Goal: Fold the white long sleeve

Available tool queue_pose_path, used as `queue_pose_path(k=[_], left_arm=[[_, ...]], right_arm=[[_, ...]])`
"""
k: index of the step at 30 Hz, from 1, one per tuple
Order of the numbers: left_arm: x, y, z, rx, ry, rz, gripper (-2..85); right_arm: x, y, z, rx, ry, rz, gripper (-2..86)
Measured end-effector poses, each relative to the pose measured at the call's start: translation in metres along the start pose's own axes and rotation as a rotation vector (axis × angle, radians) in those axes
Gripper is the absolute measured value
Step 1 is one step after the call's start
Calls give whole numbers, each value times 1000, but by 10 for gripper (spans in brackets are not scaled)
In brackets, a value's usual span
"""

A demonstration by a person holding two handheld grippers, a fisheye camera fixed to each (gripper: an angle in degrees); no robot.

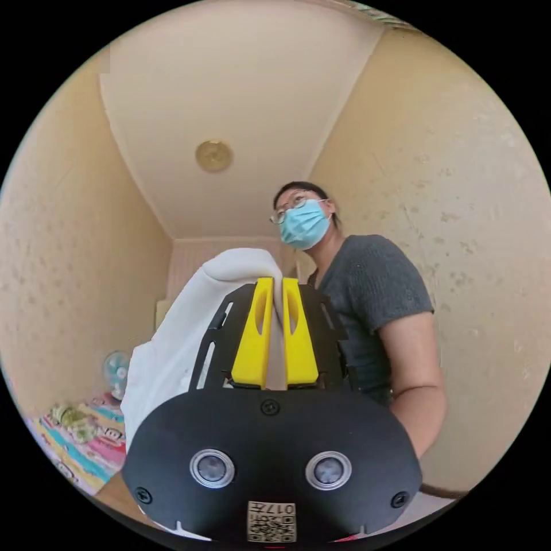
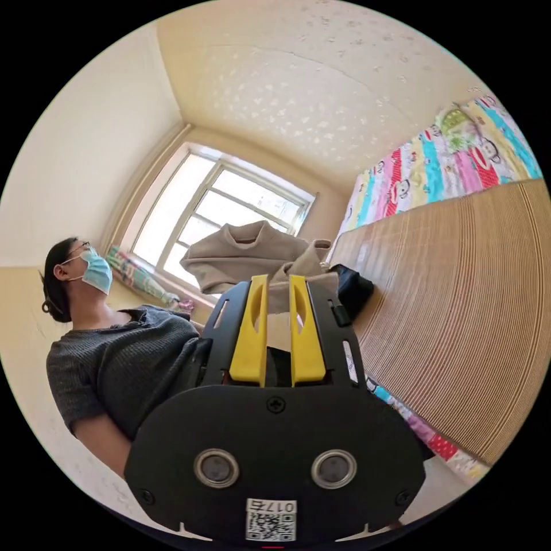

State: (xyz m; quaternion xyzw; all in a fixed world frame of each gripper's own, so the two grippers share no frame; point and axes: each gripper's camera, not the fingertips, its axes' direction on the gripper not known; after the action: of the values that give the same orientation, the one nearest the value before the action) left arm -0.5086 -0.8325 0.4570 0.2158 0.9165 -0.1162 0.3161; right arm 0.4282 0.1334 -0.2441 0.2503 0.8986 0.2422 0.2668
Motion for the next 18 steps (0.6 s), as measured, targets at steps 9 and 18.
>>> queue_pose_path(k=[9,18], left_arm=[[-32,44,176,265,666,-51,13],[-23,113,295,149,727,-372,21]], right_arm=[[-99,-12,60,-144,-55,-522,227],[-71,35,118,-338,-167,-638,57]])
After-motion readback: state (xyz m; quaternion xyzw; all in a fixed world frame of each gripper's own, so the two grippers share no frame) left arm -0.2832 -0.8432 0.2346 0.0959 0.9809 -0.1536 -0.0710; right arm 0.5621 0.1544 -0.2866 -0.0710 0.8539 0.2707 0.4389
